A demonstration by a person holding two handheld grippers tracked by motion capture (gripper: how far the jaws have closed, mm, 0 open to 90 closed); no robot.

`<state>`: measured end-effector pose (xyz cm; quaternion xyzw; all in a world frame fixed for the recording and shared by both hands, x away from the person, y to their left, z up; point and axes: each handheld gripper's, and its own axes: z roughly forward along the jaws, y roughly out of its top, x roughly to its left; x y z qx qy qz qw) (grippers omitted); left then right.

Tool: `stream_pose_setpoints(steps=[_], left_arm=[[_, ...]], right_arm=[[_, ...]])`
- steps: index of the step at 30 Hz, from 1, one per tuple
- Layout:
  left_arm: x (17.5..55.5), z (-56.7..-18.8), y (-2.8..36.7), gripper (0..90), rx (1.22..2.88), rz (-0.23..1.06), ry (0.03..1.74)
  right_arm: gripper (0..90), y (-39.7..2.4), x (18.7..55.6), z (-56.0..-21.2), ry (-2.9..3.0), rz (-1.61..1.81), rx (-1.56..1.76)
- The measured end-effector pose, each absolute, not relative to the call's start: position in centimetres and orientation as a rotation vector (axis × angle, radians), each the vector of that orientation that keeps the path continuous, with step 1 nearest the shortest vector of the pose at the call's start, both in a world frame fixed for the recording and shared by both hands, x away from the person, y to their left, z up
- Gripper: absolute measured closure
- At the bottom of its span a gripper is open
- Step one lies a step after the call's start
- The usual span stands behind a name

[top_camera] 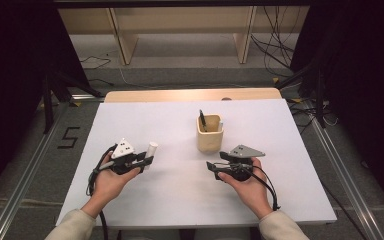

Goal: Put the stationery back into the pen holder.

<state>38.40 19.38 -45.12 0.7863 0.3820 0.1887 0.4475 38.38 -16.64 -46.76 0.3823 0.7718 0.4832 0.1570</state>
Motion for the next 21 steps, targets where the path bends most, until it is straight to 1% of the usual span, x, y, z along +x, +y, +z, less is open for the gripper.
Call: stream_pose_setpoints(steps=[11, 16, 21], left_arm=[[38.18, -45.12, 18.69, 70.2, 1.899, 0.486, 0.954], [38.24, -45.29, 18.48, 70.2, 1.914, 0.497, 0.946], [38.30, -45.26, 18.55, 70.2, 1.894, 0.504, 0.955]], right_arm=[[35.0, -16.56, 38.36, -46.82, 2.215, 1.377, 1.098], [34.7, -16.63, 38.39, -46.83, 2.217, 1.375, 1.092], [34.6, -16.74, 38.39, -46.78, 2.215, 1.374, 1.097]])
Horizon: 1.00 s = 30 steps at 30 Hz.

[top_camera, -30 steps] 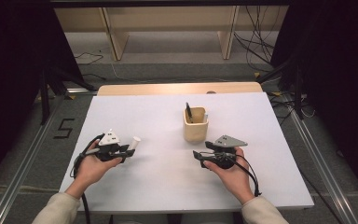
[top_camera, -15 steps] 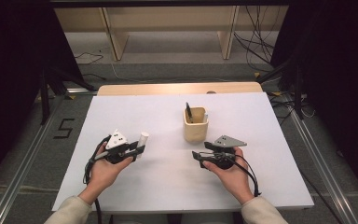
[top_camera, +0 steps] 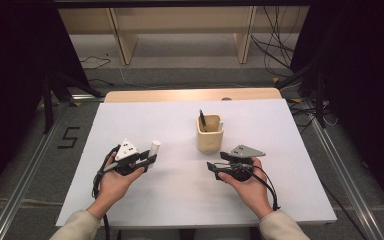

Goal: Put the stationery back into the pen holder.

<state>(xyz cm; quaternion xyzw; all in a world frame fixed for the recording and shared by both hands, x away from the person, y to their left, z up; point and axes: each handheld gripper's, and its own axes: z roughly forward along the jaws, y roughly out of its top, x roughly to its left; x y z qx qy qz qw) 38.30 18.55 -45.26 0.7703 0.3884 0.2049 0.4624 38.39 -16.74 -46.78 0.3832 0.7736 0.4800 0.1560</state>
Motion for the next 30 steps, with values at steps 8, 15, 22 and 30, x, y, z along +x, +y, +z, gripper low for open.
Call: stream_pose_setpoints(steps=[8, 15, 22, 30], left_arm=[[38.3, -45.1, 18.1, 70.2, 1.874, 0.518, 0.943], [38.3, -44.8, 17.5, 70.2, 1.846, 0.538, 0.930], [38.2, -44.8, 17.3, 70.2, 1.827, 0.557, 0.925], [38.4, -44.7, 17.0, 70.2, 1.819, 0.562, 0.921]], right_arm=[[34.5, -16.7, 38.3, -46.8, 2.214, 1.379, 1.095], [34.5, -16.7, 38.3, -46.8, 2.213, 1.379, 1.090], [34.5, -16.6, 38.3, -46.8, 2.216, 1.375, 1.089], [34.4, -16.7, 38.4, -46.8, 2.218, 1.373, 1.090]])
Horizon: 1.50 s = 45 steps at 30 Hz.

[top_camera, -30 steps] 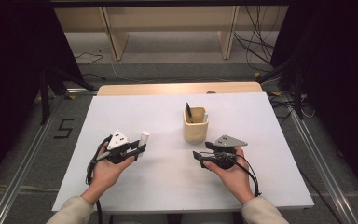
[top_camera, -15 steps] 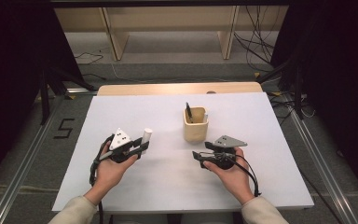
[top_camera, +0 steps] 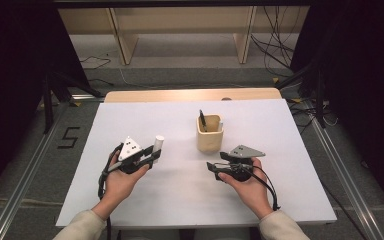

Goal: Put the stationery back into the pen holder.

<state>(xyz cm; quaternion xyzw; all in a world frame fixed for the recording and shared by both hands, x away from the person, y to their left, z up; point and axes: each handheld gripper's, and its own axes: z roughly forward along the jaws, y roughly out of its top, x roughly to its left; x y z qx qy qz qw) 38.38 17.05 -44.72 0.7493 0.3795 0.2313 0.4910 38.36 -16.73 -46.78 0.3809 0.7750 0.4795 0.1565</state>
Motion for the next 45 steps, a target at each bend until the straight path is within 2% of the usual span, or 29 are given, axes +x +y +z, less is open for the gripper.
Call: stream_pose_setpoints(steps=[45], left_arm=[[39.5, -44.0, 15.0, 70.1, 1.801, 0.572, 0.875]], right_arm=[[29.9, -21.2, 36.9, -47.7, 2.254, 1.297, 1.096]])
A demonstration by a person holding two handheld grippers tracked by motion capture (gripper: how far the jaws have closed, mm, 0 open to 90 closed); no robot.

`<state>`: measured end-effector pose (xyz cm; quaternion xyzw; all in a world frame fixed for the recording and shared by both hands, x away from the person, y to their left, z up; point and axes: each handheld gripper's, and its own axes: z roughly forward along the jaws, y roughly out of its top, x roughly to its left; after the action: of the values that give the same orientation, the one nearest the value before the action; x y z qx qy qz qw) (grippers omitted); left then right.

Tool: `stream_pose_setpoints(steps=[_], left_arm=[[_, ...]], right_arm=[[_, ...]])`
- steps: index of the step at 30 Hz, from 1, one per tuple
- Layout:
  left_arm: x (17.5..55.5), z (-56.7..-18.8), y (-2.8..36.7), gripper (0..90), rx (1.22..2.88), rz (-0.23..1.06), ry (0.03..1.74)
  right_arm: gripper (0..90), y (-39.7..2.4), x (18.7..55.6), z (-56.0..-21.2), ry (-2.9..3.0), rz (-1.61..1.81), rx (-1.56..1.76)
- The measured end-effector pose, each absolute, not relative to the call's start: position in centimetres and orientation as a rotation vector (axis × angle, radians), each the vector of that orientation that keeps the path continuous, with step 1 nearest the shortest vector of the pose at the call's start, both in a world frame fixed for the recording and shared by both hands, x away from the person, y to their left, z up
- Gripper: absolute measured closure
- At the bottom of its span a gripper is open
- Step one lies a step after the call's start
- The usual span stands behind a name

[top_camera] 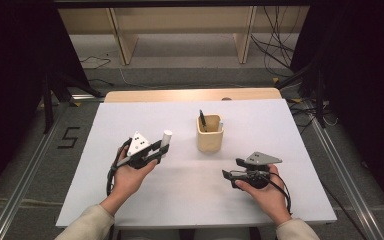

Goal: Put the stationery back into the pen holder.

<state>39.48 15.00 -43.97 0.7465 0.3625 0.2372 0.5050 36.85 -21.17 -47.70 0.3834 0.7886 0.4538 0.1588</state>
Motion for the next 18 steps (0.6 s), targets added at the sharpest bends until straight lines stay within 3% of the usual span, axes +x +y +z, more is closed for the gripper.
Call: stream_pose_setpoints(steps=[18], left_arm=[[40.4, -43.0, 13.3, 70.2, 1.768, 0.581, 0.840]], right_arm=[[28.5, -21.4, 36.7, -48.0, 2.264, 1.280, 1.094]])
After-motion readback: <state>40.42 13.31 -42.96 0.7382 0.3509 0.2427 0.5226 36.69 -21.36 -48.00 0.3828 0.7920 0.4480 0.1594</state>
